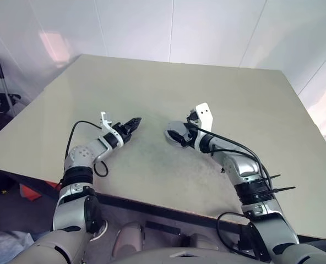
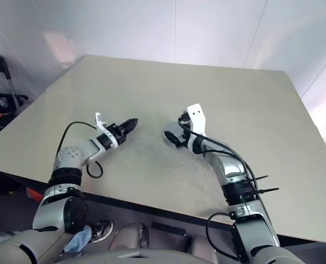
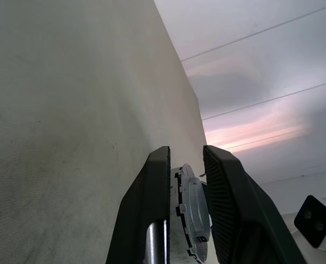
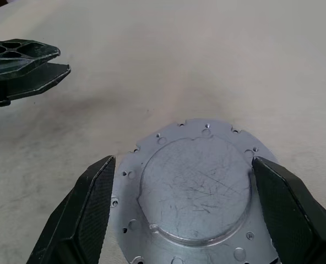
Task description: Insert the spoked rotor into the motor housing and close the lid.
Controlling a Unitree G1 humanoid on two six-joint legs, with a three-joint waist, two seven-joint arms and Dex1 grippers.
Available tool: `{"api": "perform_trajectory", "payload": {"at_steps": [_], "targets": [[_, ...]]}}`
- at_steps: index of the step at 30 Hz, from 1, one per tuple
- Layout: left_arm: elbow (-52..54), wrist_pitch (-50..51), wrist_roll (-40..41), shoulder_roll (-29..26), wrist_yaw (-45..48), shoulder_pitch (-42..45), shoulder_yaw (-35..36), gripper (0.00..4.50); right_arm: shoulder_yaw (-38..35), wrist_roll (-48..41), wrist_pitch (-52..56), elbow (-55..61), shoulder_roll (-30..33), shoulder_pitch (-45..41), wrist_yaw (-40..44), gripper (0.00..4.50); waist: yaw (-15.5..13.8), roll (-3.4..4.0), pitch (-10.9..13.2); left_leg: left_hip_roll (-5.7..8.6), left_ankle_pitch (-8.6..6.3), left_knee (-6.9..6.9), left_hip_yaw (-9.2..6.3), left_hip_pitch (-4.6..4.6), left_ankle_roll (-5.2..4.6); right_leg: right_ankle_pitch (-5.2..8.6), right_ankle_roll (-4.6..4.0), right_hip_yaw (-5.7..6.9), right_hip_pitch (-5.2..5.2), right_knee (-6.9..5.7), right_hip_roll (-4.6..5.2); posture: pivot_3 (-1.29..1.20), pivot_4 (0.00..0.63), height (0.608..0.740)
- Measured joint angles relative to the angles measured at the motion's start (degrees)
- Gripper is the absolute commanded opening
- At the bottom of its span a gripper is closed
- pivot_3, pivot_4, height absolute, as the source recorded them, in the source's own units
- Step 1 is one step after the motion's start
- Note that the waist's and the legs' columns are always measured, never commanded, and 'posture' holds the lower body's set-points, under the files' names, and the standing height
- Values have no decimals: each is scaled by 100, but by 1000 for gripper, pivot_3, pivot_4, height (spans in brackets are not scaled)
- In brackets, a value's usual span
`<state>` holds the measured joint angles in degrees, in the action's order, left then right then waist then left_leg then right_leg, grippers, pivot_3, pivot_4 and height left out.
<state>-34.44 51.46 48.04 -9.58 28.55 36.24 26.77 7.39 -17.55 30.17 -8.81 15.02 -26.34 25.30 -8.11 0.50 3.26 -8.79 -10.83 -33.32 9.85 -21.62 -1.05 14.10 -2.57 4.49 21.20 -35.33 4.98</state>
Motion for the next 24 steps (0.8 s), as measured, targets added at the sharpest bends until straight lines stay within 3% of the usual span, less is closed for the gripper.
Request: {"api": "perform_trajectory", "payload": {"at_steps": [3, 8, 19, 24], "targets": [[0, -1, -6, -1, 0, 0, 2, 1004, 8, 164, -120, -79, -8, -2, 18, 4299, 5, -1, 0, 0, -1, -1, 0, 6, -2, 0, -1, 0, -6, 0, 0, 0, 0, 740], [0, -22, -13, -4, -1, 0, 3, 1004, 93, 556, -448, -320, -6, -61, -37, 2895, 32, -2, 0, 0, -1, -1, 1, 27, -1, 1, -2, -1, -26, 0, 0, 0, 0, 740], [-1, -47, -34, -15, -3, 0, 7, 1004, -38, 736, -557, -402, -43, -82, 51, 2895, 93, -5, 1, 0, -3, 0, 1, 46, -4, 1, -3, -5, -42, 1, 0, 0, 0, 740], [-1, -50, -50, -16, -5, 0, 8, 1004, -168, 595, -384, -382, -105, -76, 261, 4147, 101, -8, 3, 0, -5, 0, 2, 39, -9, 1, -5, -5, -35, 3, 0, 0, 0, 740]]}}
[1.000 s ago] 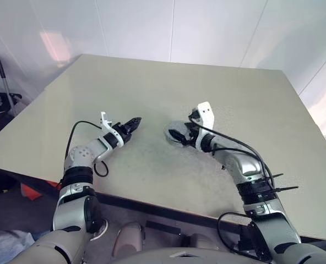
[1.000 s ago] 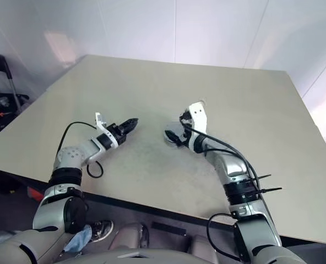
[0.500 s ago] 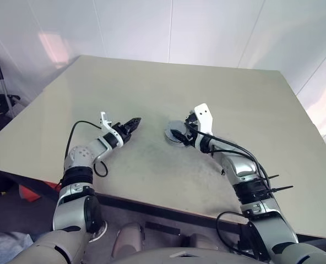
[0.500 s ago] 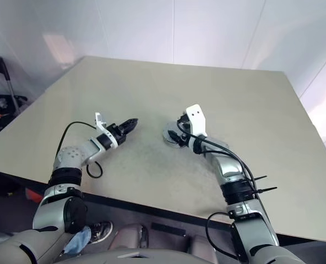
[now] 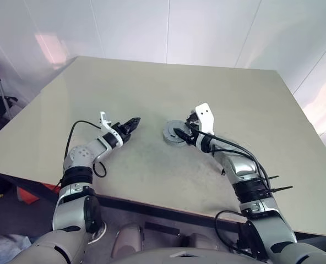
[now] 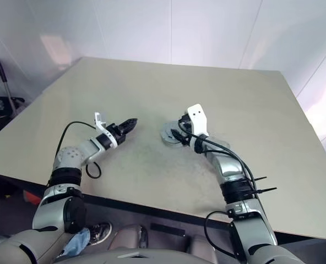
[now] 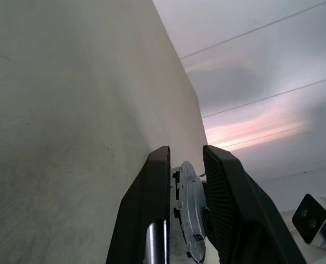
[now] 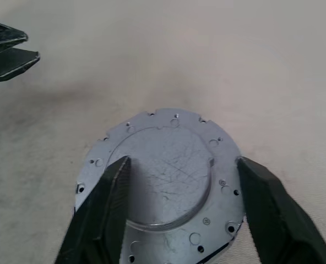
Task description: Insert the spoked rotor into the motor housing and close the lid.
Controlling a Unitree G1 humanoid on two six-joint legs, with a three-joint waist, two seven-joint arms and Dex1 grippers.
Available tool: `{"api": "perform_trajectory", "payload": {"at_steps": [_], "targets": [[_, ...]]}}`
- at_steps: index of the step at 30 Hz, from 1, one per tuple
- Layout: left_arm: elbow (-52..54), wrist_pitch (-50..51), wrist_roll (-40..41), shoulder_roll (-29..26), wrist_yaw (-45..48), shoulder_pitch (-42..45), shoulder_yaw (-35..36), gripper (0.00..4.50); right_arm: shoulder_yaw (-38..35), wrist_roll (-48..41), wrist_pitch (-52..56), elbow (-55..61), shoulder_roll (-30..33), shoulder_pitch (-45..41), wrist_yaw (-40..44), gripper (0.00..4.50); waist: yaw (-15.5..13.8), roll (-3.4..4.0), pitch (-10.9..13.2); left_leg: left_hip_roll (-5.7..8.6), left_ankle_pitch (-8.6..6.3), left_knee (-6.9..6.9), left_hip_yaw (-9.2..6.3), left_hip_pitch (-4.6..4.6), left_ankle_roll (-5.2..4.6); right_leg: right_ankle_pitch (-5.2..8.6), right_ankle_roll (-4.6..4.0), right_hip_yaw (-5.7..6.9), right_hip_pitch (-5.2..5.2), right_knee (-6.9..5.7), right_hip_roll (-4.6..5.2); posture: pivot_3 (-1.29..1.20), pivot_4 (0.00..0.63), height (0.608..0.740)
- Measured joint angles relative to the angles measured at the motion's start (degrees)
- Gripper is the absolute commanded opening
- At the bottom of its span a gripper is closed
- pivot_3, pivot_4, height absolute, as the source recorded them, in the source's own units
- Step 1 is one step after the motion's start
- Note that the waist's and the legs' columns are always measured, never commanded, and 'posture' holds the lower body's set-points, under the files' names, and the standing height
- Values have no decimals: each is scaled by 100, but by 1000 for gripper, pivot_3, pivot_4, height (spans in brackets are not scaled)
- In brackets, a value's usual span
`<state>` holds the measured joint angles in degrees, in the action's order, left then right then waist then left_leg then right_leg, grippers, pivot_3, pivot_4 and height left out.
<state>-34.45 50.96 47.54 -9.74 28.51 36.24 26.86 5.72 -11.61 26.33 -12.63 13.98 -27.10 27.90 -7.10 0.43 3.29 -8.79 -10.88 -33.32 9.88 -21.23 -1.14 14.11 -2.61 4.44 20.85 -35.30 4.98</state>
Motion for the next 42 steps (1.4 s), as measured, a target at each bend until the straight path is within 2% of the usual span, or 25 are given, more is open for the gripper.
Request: {"api": "perform_trajectory", "payload": {"at_steps": [1, 16, 29, 42], "targets": [[0, 0, -2, 0, 0, 0, -1, 1004, 0, 1, 10, 14, -20, 1, 12, 4467, 2, -1, 0, 0, 0, 0, 0, 0, 0, 0, -1, 0, 0, 1, 0, 0, 0, 740], [-41, -52, -72, -5, -2, 0, 7, 1004, 295, 464, -384, 144, -86, 124, 1, 4467, 75, -9, 6, -2, -3, 8, 3, 2, -4, 2, -4, 0, 1, 13, -2, 0, 0, 740], [-60, -54, -143, -16, -1, 0, 8, 1004, 174, 460, -516, 144, -275, 101, 33, 4467, 156, -27, 18, -1, -6, 8, 3, -1, -8, 2, -5, 0, 0, 18, -1, 0, 0, 740], [-59, -53, -165, -17, -2, -2, -2, 1004, 382, 495, -493, 108, -239, 97, 316, 4467, 161, -29, 19, -2, -8, 8, 4, 5, -12, 1, -6, 0, -5, 20, -1, 0, 0, 740]]}}
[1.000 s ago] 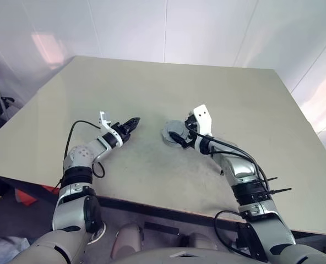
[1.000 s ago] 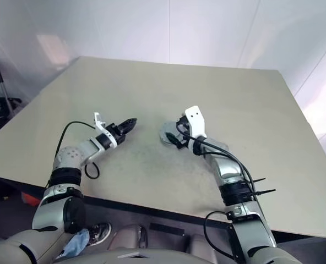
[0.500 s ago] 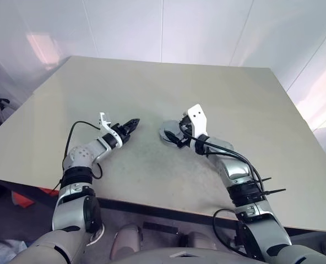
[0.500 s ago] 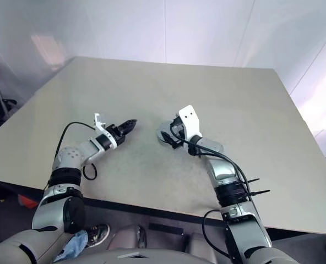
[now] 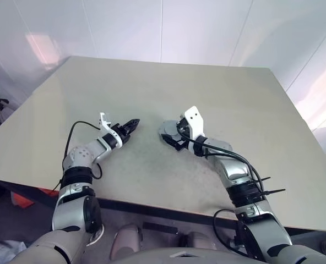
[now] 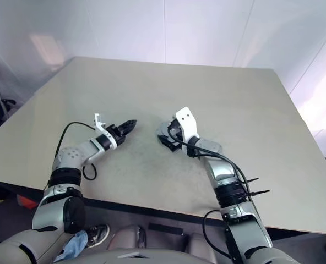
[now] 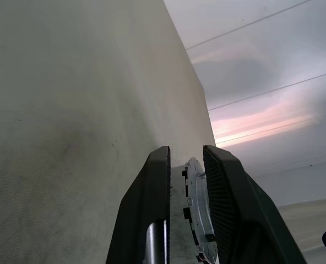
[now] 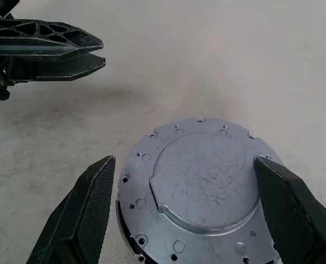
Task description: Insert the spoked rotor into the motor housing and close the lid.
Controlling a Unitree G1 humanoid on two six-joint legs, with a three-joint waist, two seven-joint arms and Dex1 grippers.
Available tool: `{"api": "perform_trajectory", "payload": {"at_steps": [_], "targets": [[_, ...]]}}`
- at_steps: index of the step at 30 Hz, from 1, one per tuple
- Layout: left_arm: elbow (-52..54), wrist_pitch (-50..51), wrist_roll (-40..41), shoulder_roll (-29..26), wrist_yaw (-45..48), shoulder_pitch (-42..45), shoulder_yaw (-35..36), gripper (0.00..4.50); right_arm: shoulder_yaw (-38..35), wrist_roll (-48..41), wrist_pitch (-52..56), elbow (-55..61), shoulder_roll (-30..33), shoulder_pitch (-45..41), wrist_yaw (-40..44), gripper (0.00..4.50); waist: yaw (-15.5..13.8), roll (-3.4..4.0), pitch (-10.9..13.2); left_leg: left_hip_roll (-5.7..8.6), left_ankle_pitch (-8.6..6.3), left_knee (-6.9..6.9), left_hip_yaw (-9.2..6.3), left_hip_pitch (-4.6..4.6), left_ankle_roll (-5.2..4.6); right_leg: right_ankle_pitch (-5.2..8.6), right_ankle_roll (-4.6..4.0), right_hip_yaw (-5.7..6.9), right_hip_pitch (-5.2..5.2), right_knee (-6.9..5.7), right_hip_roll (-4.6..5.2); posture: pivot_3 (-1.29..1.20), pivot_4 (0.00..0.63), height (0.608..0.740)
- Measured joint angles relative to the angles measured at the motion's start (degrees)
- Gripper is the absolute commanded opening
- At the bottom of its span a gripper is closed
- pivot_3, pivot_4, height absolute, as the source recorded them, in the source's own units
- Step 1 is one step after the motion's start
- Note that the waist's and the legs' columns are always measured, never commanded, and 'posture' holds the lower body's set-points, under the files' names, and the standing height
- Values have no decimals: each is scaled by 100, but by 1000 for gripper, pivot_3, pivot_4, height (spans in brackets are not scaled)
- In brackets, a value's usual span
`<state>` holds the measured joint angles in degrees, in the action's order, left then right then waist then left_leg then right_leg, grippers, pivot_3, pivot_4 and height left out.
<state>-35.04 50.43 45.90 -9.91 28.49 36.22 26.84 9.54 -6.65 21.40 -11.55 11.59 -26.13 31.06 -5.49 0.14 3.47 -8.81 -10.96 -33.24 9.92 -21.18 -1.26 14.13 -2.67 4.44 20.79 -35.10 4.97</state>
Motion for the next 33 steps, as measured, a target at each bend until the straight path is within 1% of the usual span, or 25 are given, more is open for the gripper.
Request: {"api": "perform_trajectory", "payload": {"at_steps": [20, 21, 22, 24, 33], "targets": [[1, 0, -51, 11, 0, -13, -13, 1004, -23, 107, -84, -332, -29, -130, -116, 4467, 0, -1, 1, -1, 0, 0, 2, 3, 1, -3, -4, 0, -3, 2, 0, 0, 0, 740], [1, -1, -53, 11, 0, -16, -13, 1004, -23, 130, -96, -363, -29, -146, -130, 4071, 1, -1, 1, -1, 0, 0, 2, 4, 0, -3, -4, 0, -4, 2, 0, 0, 0, 740], [1, -1, -55, 11, 0, -17, -13, 1004, -25, 149, -102, -398, -28, -171, -147, 3854, 1, -1, 1, -1, 0, 0, 2, 5, 1, -3, -5, 0, -4, 2, 0, 0, 0, 740], [1, -1, -61, 11, 0, -17, -13, 1004, -35, 168, -110, -434, -19, -194, -145, 3196, 1, -1, 1, -1, 0, 0, 2, 6, 1, -3, -5, 0, -5, 2, 0, 0, 0, 740], [1, -1, -87, 10, 0, -18, -13, 1004, -295, -136, 256, -227, -15, -154, 31, 3167, -2, -2, 2, -1, -3, 2, 2, -3, -5, -4, -5, 0, -2, 13, 0, 0, 0, 740]]}}
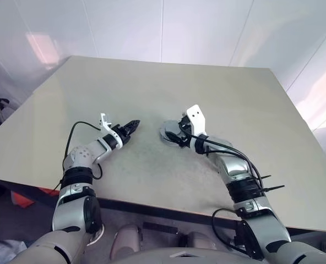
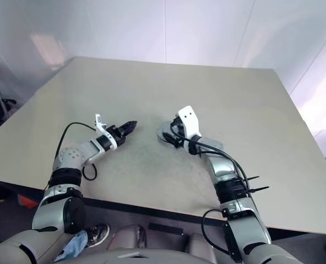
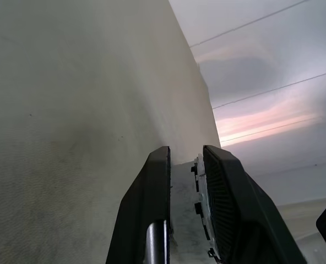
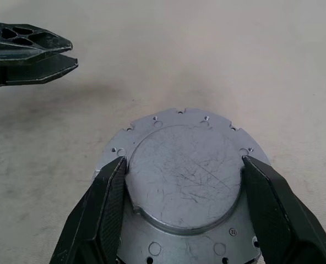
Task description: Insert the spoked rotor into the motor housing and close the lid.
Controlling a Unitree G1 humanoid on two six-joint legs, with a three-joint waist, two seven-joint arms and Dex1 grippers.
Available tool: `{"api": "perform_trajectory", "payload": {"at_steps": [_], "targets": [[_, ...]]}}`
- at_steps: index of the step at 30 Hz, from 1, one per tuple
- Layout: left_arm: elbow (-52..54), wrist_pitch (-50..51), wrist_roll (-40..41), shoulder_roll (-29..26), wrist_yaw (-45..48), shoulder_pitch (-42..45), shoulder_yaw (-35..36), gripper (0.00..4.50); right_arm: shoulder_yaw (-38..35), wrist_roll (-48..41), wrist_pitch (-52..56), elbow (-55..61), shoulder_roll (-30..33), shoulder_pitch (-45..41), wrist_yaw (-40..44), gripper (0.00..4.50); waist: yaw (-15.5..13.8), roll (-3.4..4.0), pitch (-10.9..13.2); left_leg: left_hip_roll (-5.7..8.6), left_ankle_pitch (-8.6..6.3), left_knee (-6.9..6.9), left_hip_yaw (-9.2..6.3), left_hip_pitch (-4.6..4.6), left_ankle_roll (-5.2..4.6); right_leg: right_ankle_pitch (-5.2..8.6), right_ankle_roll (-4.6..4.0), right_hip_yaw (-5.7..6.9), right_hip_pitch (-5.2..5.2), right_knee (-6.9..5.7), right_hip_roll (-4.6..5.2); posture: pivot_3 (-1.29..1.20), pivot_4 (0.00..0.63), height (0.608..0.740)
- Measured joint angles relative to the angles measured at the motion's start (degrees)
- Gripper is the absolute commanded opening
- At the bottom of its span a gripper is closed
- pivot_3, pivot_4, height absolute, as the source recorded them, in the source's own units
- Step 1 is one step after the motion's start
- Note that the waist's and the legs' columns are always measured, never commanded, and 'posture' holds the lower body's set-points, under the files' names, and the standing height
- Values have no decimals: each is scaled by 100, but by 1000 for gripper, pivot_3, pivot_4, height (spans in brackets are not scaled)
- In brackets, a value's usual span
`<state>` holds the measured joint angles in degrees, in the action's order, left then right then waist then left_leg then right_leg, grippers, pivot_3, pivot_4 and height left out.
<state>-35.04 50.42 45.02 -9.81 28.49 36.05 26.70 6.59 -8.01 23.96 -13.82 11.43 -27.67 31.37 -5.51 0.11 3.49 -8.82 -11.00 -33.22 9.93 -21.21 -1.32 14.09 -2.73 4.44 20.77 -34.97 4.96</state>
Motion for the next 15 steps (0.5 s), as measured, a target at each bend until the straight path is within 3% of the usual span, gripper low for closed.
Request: {"api": "perform_trajectory", "payload": {"at_steps": [8, 15], "targets": [[-1, -1, -35, 0, 2, 0, -21, 1004, -309, -557, 628, 396, -85, 43, 157, 3167, 3, 0, 2, -1, -2, 4, 3, -8, -4, 0, 0, 1, 9, 8, 0, 0, 0, 740], [-1, -12, -54, 0, 5, 0, -30, 1004, 118, -99, 215, 405, 81, 174, 150, 3167, 4, -1, 3, -1, -2, 5, 4, -9, -3, 0, 0, 1, 10, 10, 0, 0, 0, 740]]}}
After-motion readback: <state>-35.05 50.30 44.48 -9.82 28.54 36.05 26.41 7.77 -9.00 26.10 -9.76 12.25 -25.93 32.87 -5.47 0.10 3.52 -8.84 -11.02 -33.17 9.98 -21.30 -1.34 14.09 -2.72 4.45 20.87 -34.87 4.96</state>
